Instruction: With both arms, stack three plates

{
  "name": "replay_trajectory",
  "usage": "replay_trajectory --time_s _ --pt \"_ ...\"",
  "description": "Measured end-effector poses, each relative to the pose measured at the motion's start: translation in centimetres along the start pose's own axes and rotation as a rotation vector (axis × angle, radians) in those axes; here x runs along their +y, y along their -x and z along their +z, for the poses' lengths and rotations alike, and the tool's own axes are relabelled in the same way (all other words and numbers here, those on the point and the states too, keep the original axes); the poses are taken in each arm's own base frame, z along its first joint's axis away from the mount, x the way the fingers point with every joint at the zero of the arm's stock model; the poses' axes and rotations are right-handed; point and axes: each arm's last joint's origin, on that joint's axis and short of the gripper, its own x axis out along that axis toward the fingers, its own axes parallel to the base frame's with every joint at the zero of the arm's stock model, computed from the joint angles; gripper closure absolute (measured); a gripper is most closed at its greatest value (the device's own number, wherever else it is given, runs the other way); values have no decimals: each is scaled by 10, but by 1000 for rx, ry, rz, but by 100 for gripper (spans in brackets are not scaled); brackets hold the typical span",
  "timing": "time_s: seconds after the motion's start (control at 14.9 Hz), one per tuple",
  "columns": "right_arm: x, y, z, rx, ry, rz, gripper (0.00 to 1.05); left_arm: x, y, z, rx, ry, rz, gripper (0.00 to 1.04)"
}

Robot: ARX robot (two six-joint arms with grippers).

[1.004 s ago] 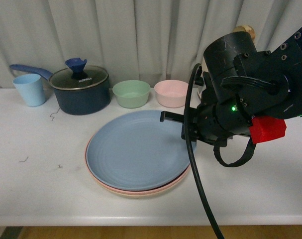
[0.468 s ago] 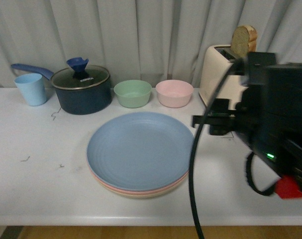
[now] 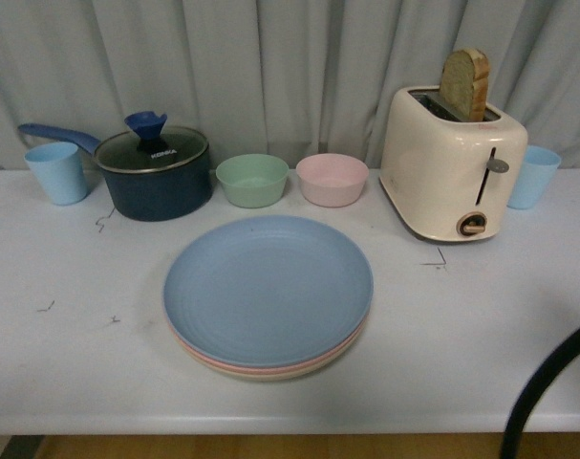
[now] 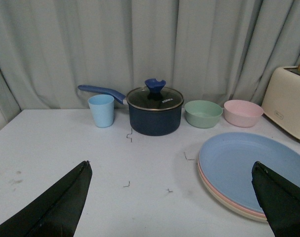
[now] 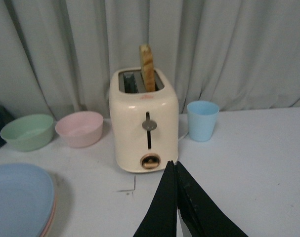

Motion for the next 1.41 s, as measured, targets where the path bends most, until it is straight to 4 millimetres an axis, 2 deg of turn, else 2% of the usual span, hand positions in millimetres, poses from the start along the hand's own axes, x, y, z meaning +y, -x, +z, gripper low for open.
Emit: replay_trajectory --time_s 0.07,0.27,0.4,0.54,0.6,0.87,1.41 --pt "-6 11 8 -39 -6 -5 103 0 0 0 0 0 0 7" --pt "-15 40 5 7 0 6 103 0 0 0 0 0 0 7" --pt "-20 54 19 -21 -3 1 103 0 0 0 0 0 0 7" --pt "-34 74 16 -2 -4 -9 103 0 0 0 0 0 0 7" --pt "-34 86 19 -21 -4 -4 103 0 0 0 0 0 0 7" --pt "-34 102 20 -24 -4 -2 103 0 0 0 0 0 0 7" --pt "-34 117 24 -39 -4 -2 103 0 0 0 0 0 0 7"
